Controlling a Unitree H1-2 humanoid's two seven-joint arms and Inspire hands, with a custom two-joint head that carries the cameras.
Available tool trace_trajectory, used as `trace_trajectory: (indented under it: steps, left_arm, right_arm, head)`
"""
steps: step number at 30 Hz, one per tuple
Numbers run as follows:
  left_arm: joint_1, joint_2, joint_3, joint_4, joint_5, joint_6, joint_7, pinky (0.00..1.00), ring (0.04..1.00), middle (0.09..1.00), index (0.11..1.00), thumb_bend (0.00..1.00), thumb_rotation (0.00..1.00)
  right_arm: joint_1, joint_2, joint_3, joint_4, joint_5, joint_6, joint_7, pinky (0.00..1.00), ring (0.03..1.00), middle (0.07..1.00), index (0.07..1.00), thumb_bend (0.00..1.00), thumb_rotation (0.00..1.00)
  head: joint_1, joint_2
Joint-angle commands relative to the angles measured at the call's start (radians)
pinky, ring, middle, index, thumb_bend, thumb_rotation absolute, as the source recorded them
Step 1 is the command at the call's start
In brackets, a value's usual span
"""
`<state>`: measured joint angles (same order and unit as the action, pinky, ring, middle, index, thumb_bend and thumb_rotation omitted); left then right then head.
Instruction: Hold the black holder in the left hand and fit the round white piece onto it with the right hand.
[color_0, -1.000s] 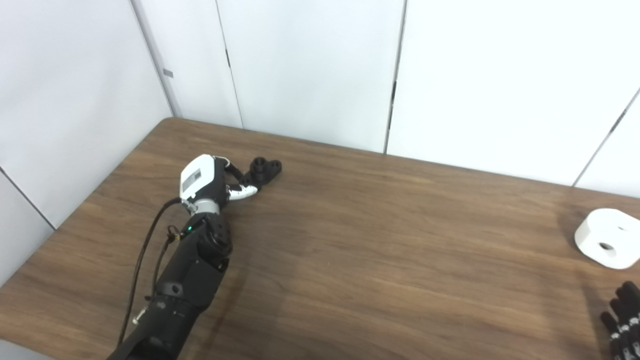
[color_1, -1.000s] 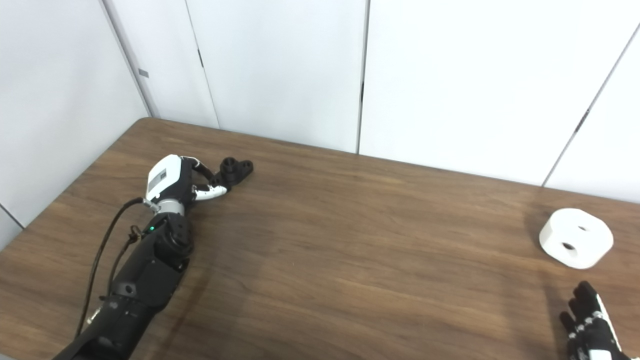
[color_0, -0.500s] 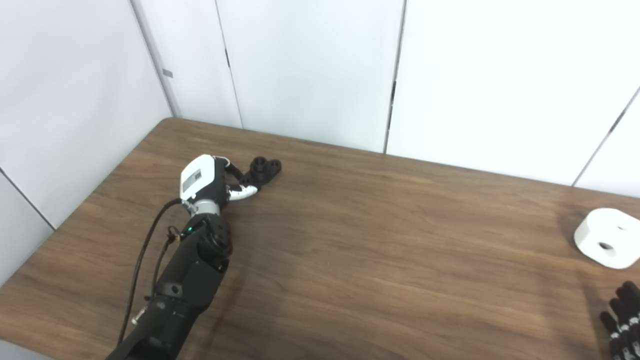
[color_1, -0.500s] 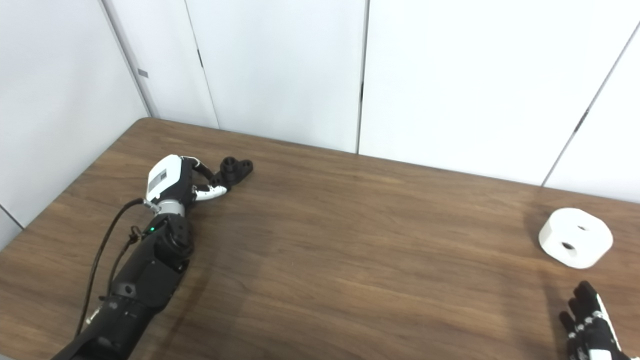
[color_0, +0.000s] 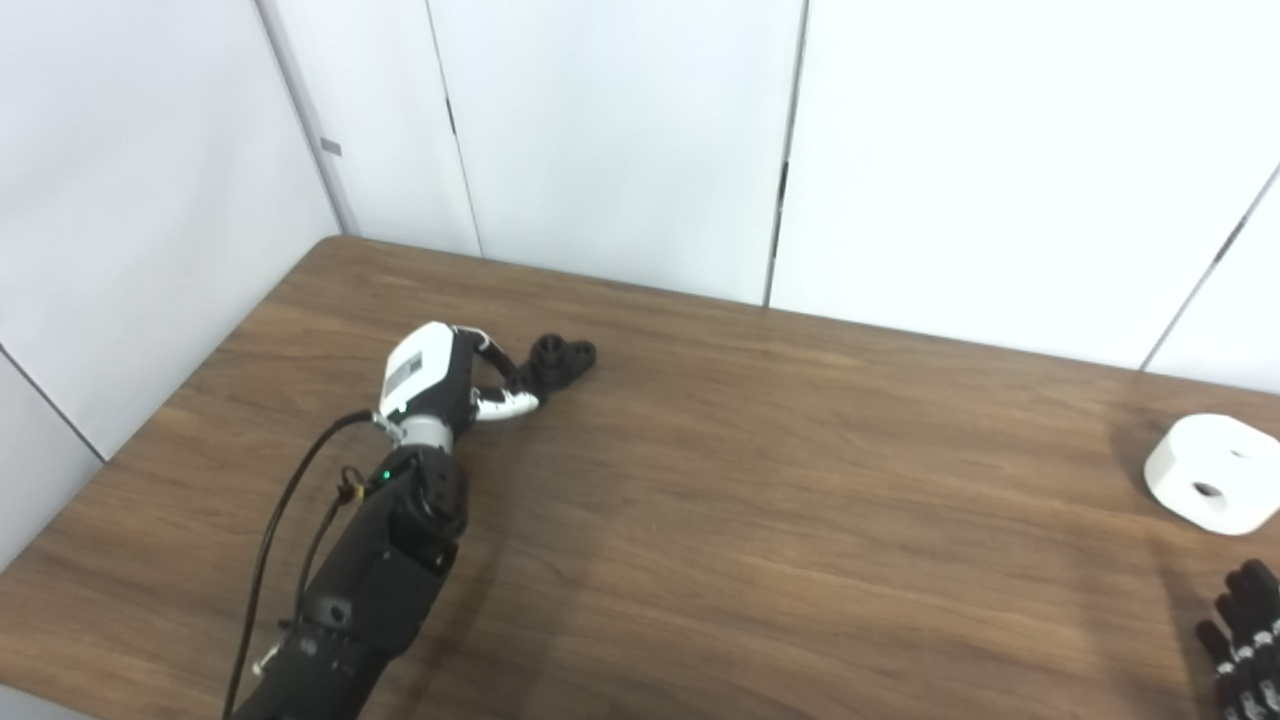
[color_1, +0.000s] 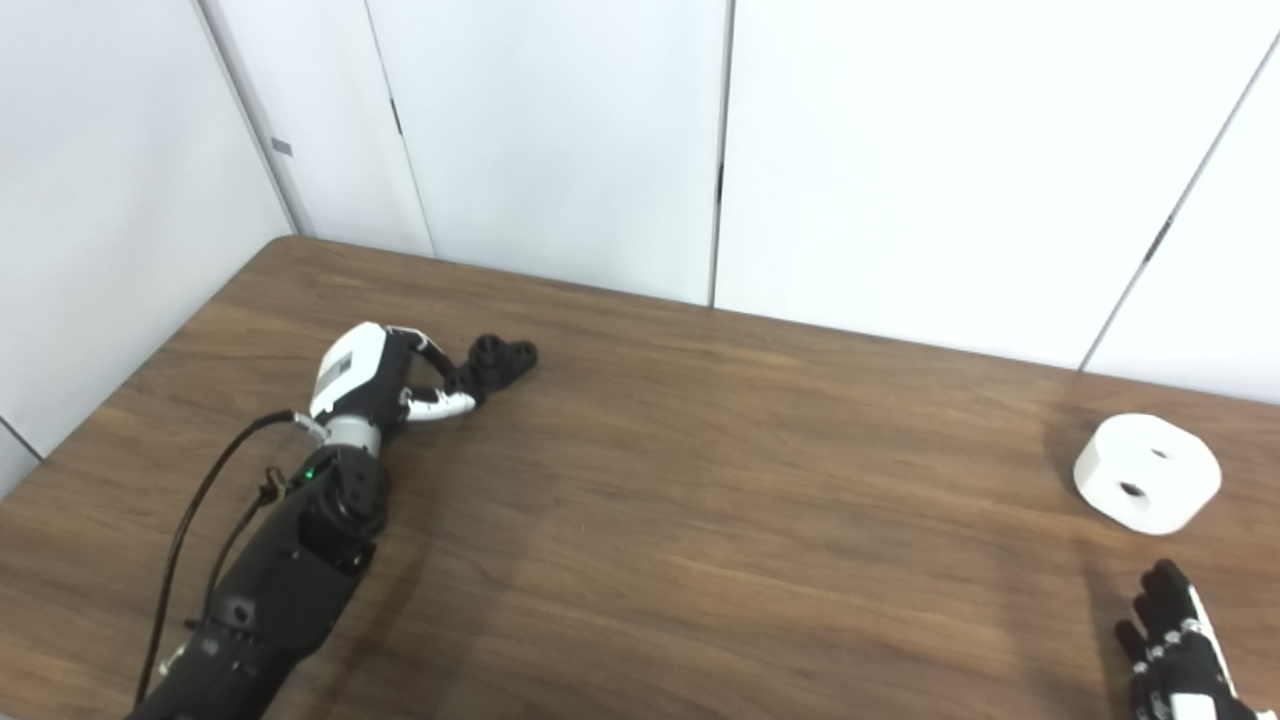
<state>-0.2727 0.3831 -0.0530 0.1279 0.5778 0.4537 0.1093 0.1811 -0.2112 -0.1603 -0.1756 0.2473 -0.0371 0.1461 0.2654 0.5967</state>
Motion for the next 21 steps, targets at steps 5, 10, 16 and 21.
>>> trace_trajectory:
  steps: [5,10,16,21]
  left_arm:
    - [0.035,0.031,-0.043,-0.094,0.029,-0.025,-0.036,0.88,0.857,0.773,0.483,0.52,0.05]
    - [0.076,0.033,-0.074,-0.148,0.031,-0.032,-0.076,0.9,0.879,0.798,0.485,0.52,0.05]
    - [0.123,0.038,-0.128,-0.223,0.047,-0.04,-0.127,0.88,0.886,0.808,0.486,0.52,0.06]
    - [0.161,0.03,-0.158,-0.278,0.056,-0.059,-0.154,0.87,0.887,0.811,0.486,0.52,0.06]
  right_arm:
    - [-0.002,0.005,0.004,-0.034,-0.006,0.011,-0.006,1.0,1.0,0.983,0.961,0.62,0.84]
    - [-0.004,0.011,0.004,-0.042,-0.011,0.019,-0.013,0.98,1.0,0.977,0.958,0.63,0.83]
    - [-0.006,0.018,0.009,-0.051,-0.019,0.029,-0.022,0.97,1.0,0.976,0.955,0.62,0.82]
    - [-0.008,0.026,0.015,-0.058,-0.022,0.03,-0.025,0.98,0.999,0.972,0.948,0.62,0.82]
  head:
    - [-0.006,0.008]
    - [-0.014,0.016]
    - [-0.036,0.029]
    - [-0.059,0.042]
